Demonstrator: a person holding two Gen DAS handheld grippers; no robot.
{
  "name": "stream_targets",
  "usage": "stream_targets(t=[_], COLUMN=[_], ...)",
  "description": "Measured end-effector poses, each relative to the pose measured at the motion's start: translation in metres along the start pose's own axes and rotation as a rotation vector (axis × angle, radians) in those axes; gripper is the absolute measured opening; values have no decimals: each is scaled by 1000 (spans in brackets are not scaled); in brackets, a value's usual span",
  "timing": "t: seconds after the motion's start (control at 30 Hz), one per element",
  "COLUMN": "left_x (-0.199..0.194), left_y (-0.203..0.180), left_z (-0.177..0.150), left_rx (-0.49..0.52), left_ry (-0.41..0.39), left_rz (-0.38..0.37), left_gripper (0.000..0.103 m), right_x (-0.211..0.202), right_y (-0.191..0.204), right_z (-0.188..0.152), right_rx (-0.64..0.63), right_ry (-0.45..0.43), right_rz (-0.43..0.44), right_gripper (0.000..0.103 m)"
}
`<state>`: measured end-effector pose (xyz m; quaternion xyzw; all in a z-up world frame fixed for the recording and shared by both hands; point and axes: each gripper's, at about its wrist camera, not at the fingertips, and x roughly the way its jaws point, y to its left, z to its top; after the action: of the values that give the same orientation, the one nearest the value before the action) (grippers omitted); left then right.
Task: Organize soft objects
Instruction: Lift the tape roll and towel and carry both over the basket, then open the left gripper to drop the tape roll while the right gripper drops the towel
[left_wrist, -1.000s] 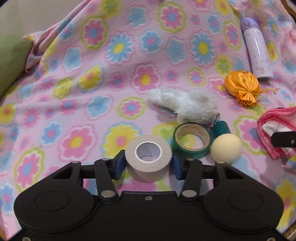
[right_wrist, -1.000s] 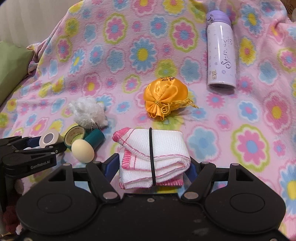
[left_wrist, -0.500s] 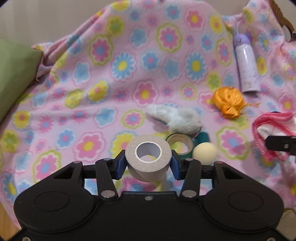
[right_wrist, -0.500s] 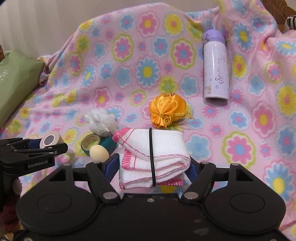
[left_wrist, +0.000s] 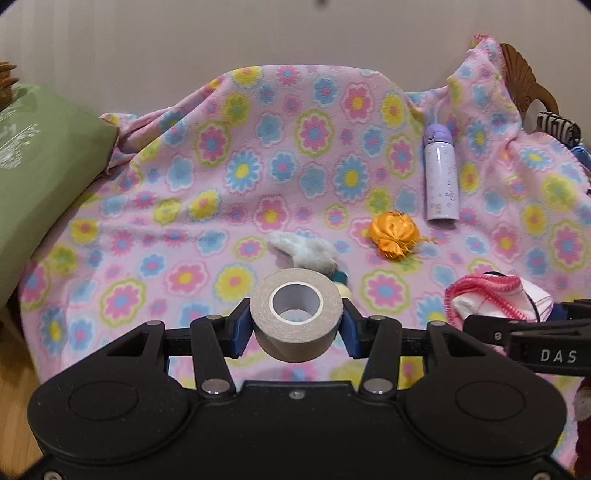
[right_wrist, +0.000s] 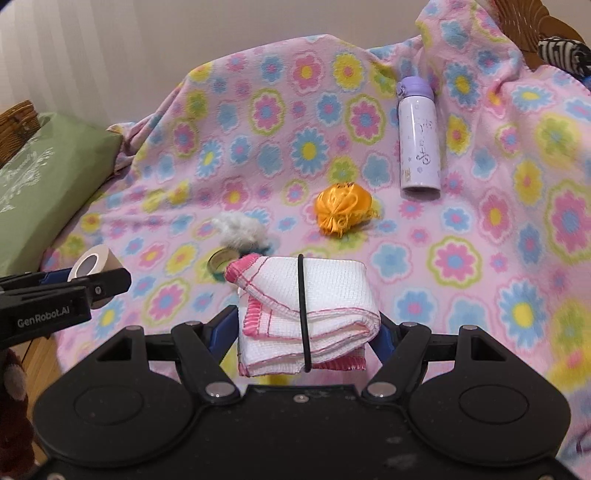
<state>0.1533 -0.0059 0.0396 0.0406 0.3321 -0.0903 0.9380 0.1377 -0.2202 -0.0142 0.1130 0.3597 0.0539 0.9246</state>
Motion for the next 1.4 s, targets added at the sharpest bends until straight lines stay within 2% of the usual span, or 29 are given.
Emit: stream_targets(t=[0.4,0.7,0.9,1.17,1.4], left_x=[-52,-73,-75,-70,-63], left_y=[-23,-28,-23,-17,-18], left_z=[-54,-85,-101,-111,-117], left_rx=[-38,-86,-130,-166,-161], left_ry=[64,108,156,196,249], left_rz=[-8,-19,-34,-31,-19], left_gripper=[48,48,48,48,48], right_x=[-78,-107,-116,-120,-107], right_y=[9,9,16,26,25], right_z=[-60,-92,-108,-110,-112], right_rx=[33,91,110,69,79], right_ry=[-14,15,54,55,144], right_rz=[32,65,61,23,17], right_gripper=[72,72,72,72,72])
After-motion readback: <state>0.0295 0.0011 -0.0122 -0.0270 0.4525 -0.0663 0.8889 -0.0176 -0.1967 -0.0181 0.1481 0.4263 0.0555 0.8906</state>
